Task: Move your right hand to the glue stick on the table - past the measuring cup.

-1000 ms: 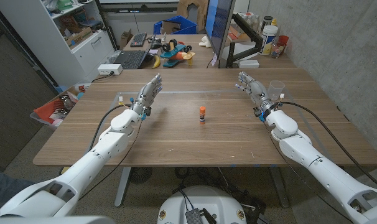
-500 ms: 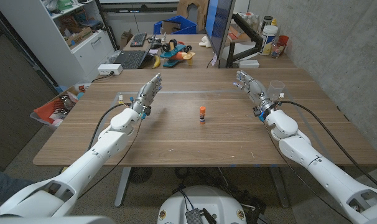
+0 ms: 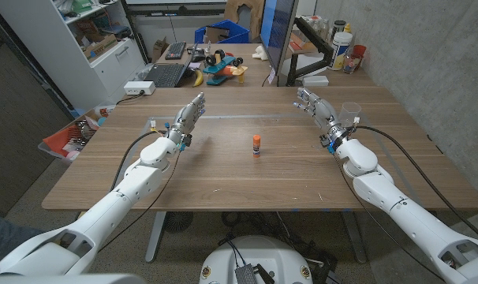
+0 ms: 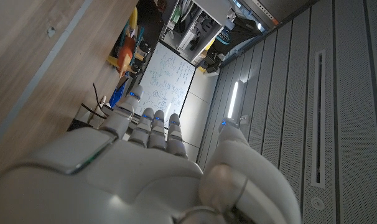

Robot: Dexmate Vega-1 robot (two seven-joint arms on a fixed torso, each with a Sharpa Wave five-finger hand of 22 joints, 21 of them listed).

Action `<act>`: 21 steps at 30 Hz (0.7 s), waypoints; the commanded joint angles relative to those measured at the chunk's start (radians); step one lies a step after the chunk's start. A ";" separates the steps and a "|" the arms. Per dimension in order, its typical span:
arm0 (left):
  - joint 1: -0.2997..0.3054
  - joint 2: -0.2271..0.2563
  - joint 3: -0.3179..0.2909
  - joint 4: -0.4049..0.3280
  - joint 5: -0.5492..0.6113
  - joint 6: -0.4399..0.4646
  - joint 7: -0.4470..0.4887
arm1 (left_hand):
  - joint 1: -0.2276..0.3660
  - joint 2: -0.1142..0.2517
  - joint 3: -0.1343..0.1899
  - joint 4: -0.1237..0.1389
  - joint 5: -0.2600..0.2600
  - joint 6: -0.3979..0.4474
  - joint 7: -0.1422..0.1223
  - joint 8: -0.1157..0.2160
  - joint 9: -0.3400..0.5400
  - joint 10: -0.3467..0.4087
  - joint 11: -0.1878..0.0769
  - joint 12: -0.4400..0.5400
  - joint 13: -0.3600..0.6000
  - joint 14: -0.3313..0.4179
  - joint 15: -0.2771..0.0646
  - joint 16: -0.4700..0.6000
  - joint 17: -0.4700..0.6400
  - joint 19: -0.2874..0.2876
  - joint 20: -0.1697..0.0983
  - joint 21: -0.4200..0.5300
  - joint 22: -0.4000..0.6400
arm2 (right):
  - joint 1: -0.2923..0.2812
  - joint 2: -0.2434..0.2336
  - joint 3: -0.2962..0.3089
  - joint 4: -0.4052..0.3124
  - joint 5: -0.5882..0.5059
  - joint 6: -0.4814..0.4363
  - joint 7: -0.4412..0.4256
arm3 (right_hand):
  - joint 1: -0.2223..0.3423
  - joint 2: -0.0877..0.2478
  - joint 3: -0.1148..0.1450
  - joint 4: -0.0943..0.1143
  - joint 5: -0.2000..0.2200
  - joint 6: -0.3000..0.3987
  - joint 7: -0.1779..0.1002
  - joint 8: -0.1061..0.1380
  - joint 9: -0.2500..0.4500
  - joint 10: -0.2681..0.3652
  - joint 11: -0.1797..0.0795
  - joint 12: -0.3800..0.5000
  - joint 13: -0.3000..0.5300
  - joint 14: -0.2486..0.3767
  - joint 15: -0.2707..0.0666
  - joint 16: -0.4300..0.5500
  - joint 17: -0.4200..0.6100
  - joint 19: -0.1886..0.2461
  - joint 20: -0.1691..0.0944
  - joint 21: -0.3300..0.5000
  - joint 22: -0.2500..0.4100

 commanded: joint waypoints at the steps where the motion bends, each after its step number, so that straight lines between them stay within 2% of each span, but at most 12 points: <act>1: 0.001 0.006 0.003 -0.018 0.008 0.011 0.011 | -0.006 0.005 0.001 -0.003 0.000 0.011 0.002 0.005 0.005 0.006 0.003 0.007 -0.001 0.005 0.006 0.005 0.006 0.003 0.011 -0.005 0.005 | -0.008 -0.021 -0.011 -0.027 -0.083 0.027 -0.027 | 0.010 0.002 0.002 -0.004 0.004 0.003 -0.012 0.004 0.006 0.013 -0.003 0.004 0.003 0.008 0.001 -0.001 0.002 0.009 0.004 0.008 0.002; 21: -0.009 0.017 0.009 -0.020 0.023 0.022 0.009 | -0.009 0.005 -0.001 -0.004 0.000 0.014 0.003 0.005 0.005 0.008 0.004 0.008 -0.004 0.006 0.007 0.006 0.006 0.003 0.009 -0.009 0.005 | -0.018 -0.028 -0.020 -0.067 -0.181 0.060 -0.079 | 0.013 -0.005 0.001 -0.011 0.007 0.025 -0.019 0.011 0.006 0.029 -0.008 0.008 0.003 0.023 -0.008 -0.003 -0.001 0.015 0.002 0.010 0.002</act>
